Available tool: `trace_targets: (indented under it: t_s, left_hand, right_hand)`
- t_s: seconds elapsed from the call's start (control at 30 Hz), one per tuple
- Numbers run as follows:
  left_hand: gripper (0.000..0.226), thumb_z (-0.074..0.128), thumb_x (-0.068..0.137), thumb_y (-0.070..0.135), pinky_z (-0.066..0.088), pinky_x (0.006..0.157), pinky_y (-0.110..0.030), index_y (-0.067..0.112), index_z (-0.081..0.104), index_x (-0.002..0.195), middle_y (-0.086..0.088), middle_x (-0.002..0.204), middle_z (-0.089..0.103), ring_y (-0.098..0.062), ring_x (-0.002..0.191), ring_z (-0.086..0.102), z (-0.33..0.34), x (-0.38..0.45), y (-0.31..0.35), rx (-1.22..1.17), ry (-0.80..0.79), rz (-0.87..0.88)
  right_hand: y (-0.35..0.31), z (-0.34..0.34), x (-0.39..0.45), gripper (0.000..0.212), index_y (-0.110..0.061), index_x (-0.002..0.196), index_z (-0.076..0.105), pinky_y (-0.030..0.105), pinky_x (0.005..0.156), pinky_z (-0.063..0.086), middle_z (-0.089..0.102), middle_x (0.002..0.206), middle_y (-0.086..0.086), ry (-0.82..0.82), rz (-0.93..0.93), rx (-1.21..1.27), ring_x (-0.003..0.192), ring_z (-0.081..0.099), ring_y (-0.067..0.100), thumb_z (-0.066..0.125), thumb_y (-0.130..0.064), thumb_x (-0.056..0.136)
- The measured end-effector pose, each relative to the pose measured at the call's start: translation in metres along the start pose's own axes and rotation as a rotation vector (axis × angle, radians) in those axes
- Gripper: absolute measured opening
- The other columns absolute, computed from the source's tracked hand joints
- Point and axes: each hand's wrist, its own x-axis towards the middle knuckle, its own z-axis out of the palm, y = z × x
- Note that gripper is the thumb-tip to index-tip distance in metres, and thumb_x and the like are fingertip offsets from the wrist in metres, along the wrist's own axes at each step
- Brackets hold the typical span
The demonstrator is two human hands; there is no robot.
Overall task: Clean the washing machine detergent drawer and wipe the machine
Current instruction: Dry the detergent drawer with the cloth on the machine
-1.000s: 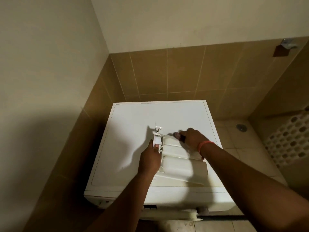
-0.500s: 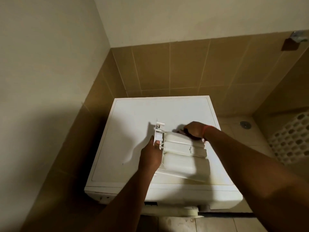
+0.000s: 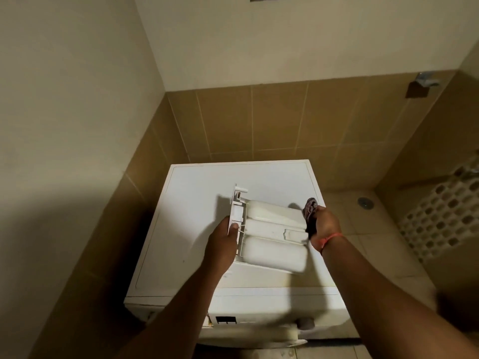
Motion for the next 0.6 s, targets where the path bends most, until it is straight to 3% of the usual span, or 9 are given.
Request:
trace_targets:
  t_s: [0.1, 0.17, 0.23, 0.37, 0.43, 0.5, 0.6]
  left_hand:
    - [0.038, 0.044, 0.101, 0.018, 0.045, 0.063, -0.010, 0.034, 0.050, 0.135, 0.015, 0.113, 0.067, -0.001, 0.083, 0.062, -0.013, -0.001, 0.002, -0.036, -0.057, 0.077]
    - [0.047, 0.046, 0.100, 0.017, 0.051, 0.081, -0.020, 0.036, 0.042, 0.143, 0.015, 0.127, 0.063, -0.003, 0.104, 0.063, -0.021, -0.001, -0.003, -0.004, -0.072, 0.128]
    - [0.051, 0.048, 0.098, 0.018, 0.050, 0.098, -0.034, 0.036, 0.039, 0.145, 0.015, 0.133, 0.059, -0.007, 0.118, 0.058, -0.026, -0.003, -0.010, 0.024, -0.077, 0.162]
    - [0.055, 0.052, 0.097, 0.020, 0.053, 0.095, -0.045, 0.042, 0.037, 0.144, 0.019, 0.133, 0.059, -0.009, 0.119, 0.058, -0.033, -0.011, -0.022, 0.031, -0.059, 0.192]
    - [0.055, 0.054, 0.096, 0.018, 0.054, 0.093, -0.040, 0.043, 0.039, 0.143, 0.021, 0.130, 0.059, -0.008, 0.117, 0.059, -0.036, -0.018, -0.025, 0.048, -0.054, 0.191]
    - [0.054, 0.057, 0.093, 0.013, 0.052, 0.089, -0.025, 0.037, 0.045, 0.140, 0.025, 0.123, 0.061, -0.006, 0.113, 0.060, -0.037, -0.029, -0.030, 0.085, -0.033, 0.200]
    - [0.062, 0.062, 0.087, 0.000, 0.038, 0.089, -0.004, 0.030, 0.046, 0.139, 0.024, 0.125, 0.055, 0.000, 0.114, 0.055, -0.037, -0.047, -0.039, 0.117, 0.002, 0.229]
  right_hand:
    - [-0.008, 0.004, -0.004, 0.037, -0.016, 0.069, 0.040, 0.016, 0.043, 0.038, 0.037, 0.066, -0.002, -0.056, -0.038, 0.308, 0.048, 0.042, 0.006, 0.022, 0.008, 0.090]
    - [-0.012, 0.005, -0.009, 0.037, -0.011, 0.068, 0.043, 0.016, 0.037, 0.035, 0.039, 0.060, -0.002, -0.100, -0.069, 0.402, 0.043, 0.043, 0.007, 0.017, 0.014, 0.075]
    - [-0.010, 0.000, -0.014, 0.041, -0.006, 0.080, 0.055, 0.016, 0.045, 0.042, 0.054, 0.067, 0.001, -0.133, -0.062, 0.422, 0.052, 0.056, 0.010, 0.020, 0.012, 0.069]
    - [0.000, -0.009, -0.031, 0.065, -0.006, 0.121, 0.057, 0.019, 0.050, 0.049, 0.062, 0.086, 0.006, -0.179, -0.070, 0.463, 0.060, 0.062, 0.014, 0.031, 0.007, 0.063]
    - [0.007, -0.013, -0.039, 0.064, -0.008, 0.124, 0.058, 0.019, 0.053, 0.051, 0.065, 0.094, 0.006, -0.184, -0.064, 0.506, 0.066, 0.066, 0.014, 0.032, 0.006, 0.067]
    - [0.016, -0.018, -0.045, 0.056, -0.006, 0.125, 0.059, 0.021, 0.061, 0.055, 0.068, 0.095, 0.006, -0.205, -0.068, 0.517, 0.075, 0.068, 0.015, 0.030, 0.005, 0.077]
    - [0.028, -0.022, -0.057, 0.054, 0.000, 0.121, 0.059, 0.037, 0.094, 0.051, 0.067, 0.111, 0.015, -0.230, -0.104, 0.431, 0.103, 0.064, 0.029, 0.034, -0.001, 0.073]
